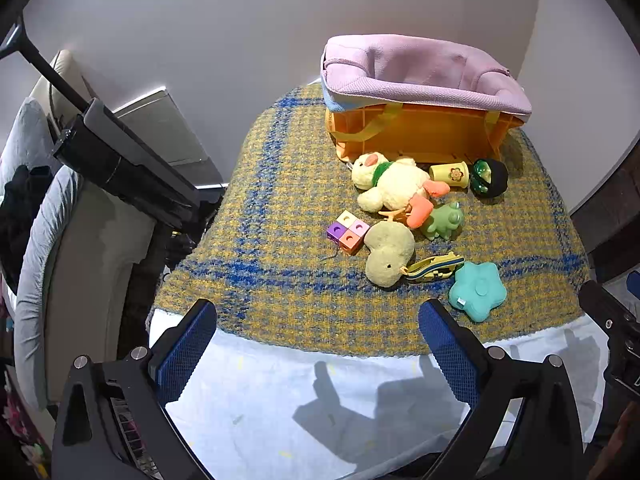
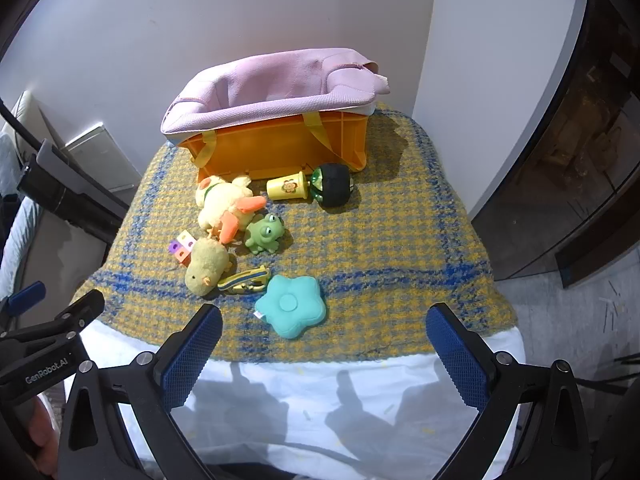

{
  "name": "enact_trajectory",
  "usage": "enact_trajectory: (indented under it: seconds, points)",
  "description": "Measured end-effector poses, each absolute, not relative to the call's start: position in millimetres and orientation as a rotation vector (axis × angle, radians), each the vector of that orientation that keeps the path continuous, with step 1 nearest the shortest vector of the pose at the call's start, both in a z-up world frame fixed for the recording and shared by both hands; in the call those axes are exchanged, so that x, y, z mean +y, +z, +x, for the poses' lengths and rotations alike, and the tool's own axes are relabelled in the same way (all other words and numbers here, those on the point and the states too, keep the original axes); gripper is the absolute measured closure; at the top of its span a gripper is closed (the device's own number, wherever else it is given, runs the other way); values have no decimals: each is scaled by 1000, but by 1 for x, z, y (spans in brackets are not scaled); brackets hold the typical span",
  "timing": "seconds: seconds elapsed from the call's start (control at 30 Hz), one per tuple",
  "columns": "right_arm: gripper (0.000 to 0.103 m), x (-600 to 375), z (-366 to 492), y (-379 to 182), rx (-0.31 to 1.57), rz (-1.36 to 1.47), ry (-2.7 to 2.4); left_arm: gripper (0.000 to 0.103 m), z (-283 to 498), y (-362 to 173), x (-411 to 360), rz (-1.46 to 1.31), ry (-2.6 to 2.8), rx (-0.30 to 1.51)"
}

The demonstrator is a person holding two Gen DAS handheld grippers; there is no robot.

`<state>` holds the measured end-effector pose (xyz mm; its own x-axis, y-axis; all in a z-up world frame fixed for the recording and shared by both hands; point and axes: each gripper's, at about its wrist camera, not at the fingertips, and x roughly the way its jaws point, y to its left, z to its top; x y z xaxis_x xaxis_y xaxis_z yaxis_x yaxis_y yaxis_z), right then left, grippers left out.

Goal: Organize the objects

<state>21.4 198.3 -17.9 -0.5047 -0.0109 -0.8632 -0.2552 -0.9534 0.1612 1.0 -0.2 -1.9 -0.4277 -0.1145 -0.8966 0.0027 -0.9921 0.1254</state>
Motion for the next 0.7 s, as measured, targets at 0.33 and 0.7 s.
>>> enact_trajectory:
  seconds: [0.33,0.7]
  points:
    - [1,197,22,-19,409,-1484,2574,0,2,-4,0,1647,-2590,-162]
    - [1,198,21,-21,417,-1497,2572,0,1,-7,0,1666,-2579,-159]
